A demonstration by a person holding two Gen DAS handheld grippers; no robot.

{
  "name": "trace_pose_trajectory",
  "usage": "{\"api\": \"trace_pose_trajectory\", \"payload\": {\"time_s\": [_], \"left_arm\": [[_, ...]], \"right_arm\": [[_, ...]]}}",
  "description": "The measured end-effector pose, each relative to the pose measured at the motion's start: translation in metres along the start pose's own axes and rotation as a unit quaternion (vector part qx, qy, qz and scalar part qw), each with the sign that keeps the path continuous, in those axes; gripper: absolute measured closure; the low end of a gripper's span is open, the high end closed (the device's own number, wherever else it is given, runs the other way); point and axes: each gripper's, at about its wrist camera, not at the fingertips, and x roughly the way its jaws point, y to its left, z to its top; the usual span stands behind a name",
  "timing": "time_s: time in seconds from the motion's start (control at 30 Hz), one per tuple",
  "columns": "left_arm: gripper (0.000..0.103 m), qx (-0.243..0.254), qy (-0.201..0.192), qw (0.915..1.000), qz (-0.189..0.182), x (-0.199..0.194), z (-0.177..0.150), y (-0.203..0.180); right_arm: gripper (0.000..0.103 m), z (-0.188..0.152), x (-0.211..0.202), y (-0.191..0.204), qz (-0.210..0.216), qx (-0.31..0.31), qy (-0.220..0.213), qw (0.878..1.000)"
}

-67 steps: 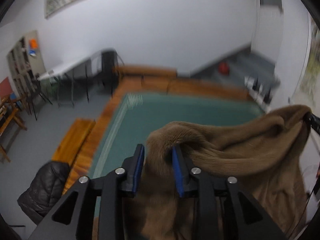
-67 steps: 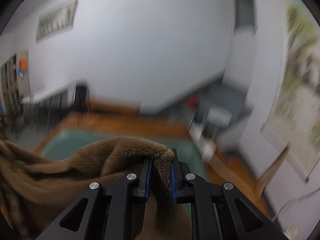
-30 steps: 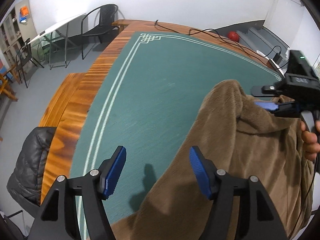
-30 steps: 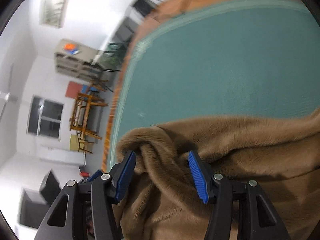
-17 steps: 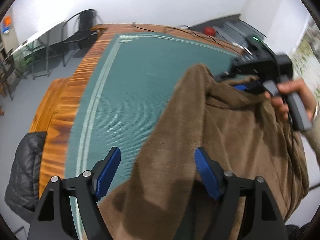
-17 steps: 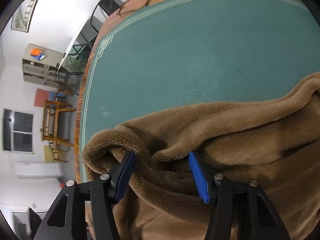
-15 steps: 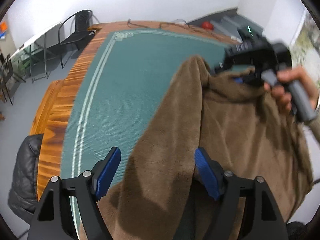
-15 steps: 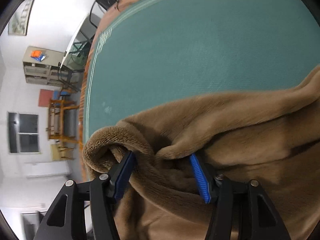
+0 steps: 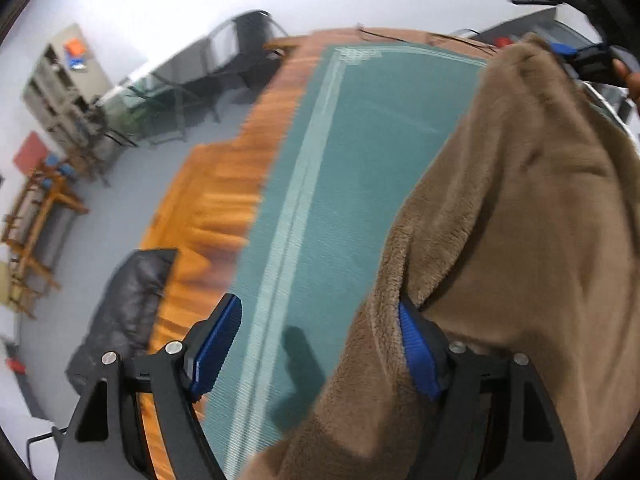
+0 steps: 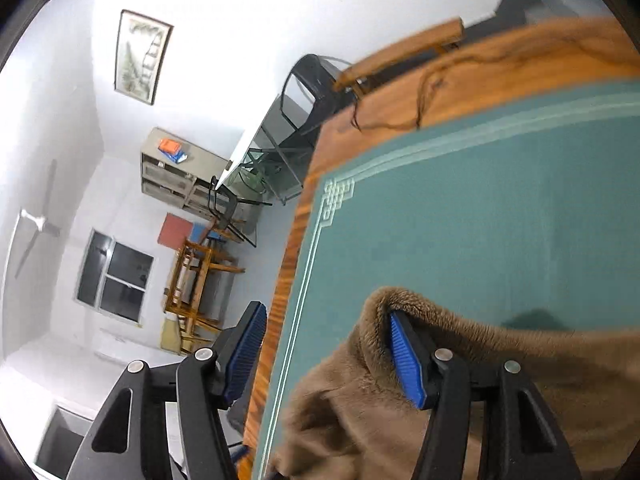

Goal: Fold clothes

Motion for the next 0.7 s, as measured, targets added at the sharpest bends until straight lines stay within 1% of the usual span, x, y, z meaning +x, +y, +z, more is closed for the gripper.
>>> {"api": "trace_pose_trajectory", "payload": {"time_s": [0.07,0.13,0.2,0.23,0.33,0.4,0.43,0.47,0.57,0.6,0.7], "left_arm": [[0.023,-0.002,-0.006,0.9999,0.012,0.001,0.005,0.003],[0.023,-0.004,-0.011,0.9997,0.024,0.003,0.011,0.006],[0.023,-0.005,-0.017,0.9992,0.037,0.004,0.016,0.008],[0.023,-0.002,-0.019,0.9987,0.047,0.006,0.017,0.009],[0.023,-0.001,-0.022,0.9961,0.086,0.009,0.02,0.016],[0.023,-0.01,-0.018,0.9941,0.106,0.017,0.021,0.031],[0.023,-0.018,-0.013,0.9936,0.111,0.018,0.021,0.038],[0.023,-0.031,-0.008,0.9941,0.104,0.015,0.022,0.046],[0.023,-0.055,-0.017,0.9971,0.05,-0.006,0.019,0.055],[0.023,-0.054,-0.02,0.9978,0.033,-0.014,0.016,0.054],[0.023,-0.021,-0.021,0.9995,-0.012,-0.036,0.003,0.034]], "right_arm": [[0.041,0.0,0.0,0.009,-0.019,-0.034,0.001,0.999],[0.04,-0.016,-0.004,0.012,-0.063,-0.074,0.024,0.995],[0.04,-0.031,-0.002,0.012,-0.111,-0.1,0.042,0.988],[0.04,-0.037,-0.002,0.012,-0.121,-0.108,0.048,0.986],[0.04,-0.047,-0.01,0.004,-0.123,-0.12,0.058,0.983],[0.04,-0.058,-0.027,0.0,-0.123,-0.12,0.055,0.984],[0.04,-0.065,-0.037,-0.001,-0.124,-0.119,0.053,0.984],[0.04,-0.072,-0.048,-0.001,-0.126,-0.117,0.05,0.984],[0.04,-0.093,-0.077,-0.007,-0.137,-0.11,0.044,0.983],[0.04,-0.101,-0.088,-0.009,-0.142,-0.106,0.042,0.983],[0.04,-0.122,-0.116,-0.016,-0.146,-0.089,0.038,0.984]]}}
